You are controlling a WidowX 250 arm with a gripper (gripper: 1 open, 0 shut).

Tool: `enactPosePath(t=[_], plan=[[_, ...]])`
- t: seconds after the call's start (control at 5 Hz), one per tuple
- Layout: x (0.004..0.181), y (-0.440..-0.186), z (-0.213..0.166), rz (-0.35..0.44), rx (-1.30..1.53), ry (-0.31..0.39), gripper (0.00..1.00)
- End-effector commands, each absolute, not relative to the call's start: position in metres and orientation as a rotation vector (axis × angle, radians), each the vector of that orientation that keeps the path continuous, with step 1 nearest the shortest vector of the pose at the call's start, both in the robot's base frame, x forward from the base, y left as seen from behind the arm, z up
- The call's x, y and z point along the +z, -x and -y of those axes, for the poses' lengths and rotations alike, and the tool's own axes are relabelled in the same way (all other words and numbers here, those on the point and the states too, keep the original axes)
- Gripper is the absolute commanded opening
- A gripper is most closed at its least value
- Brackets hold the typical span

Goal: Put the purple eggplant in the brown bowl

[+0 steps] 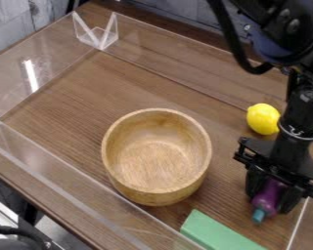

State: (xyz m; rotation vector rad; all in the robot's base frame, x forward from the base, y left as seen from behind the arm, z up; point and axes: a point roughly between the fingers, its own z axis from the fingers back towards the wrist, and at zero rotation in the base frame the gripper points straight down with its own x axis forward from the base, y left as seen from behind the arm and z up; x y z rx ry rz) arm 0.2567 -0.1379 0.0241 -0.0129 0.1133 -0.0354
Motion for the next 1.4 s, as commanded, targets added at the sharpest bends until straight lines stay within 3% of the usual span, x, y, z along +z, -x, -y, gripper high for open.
enactPosePath(t=[0.0, 1.2], plan=[[0.038, -0.261, 0.135, -0.081, -0.025, 0.033, 0.0], [0.05, -0.255, 0.125, -0.1, -0.003, 0.051, 0.0]])
